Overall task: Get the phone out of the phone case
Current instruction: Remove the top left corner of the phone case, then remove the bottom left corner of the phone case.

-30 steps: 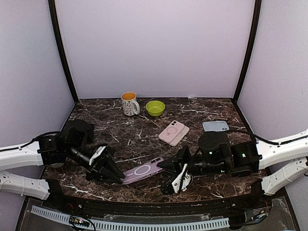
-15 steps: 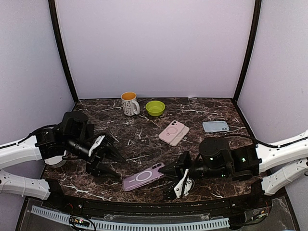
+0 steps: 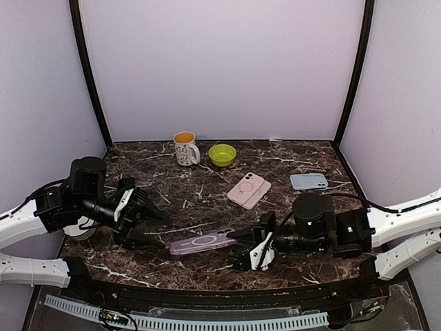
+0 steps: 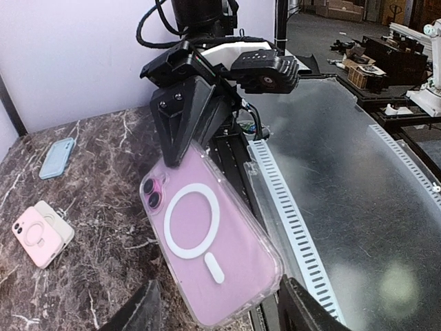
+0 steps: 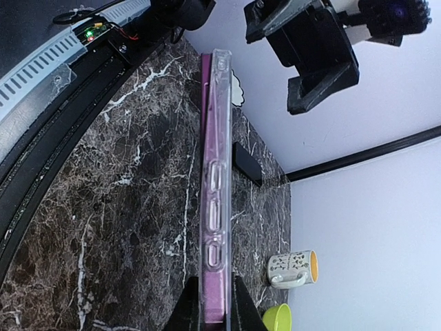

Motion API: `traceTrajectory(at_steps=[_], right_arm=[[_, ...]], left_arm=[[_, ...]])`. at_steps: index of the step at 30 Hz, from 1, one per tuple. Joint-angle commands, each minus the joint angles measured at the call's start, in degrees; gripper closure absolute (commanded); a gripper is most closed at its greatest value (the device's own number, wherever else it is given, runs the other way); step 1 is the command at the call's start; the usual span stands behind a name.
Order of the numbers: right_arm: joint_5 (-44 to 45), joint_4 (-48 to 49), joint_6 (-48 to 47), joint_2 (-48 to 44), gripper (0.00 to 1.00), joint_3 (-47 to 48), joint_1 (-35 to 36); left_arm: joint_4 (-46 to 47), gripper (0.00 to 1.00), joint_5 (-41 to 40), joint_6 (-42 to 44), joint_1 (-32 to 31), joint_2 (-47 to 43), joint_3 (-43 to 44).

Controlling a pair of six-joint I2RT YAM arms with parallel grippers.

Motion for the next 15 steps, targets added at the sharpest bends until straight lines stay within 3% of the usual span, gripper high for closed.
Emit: traceTrajectory(at_steps=[1, 15], right_arm=[[-1.3, 11.6, 9.6, -3.0, 1.0, -1.4, -1.0], [-13.0, 17.1, 26.2, -11.3, 1.0, -4.3, -4.0]], left_arm=[[3.3, 0.4, -3.3, -1.6, 0.2, -3.5, -2.5], [15.3, 0.49, 0.7, -6.0, 0.3, -8.3, -7.2]])
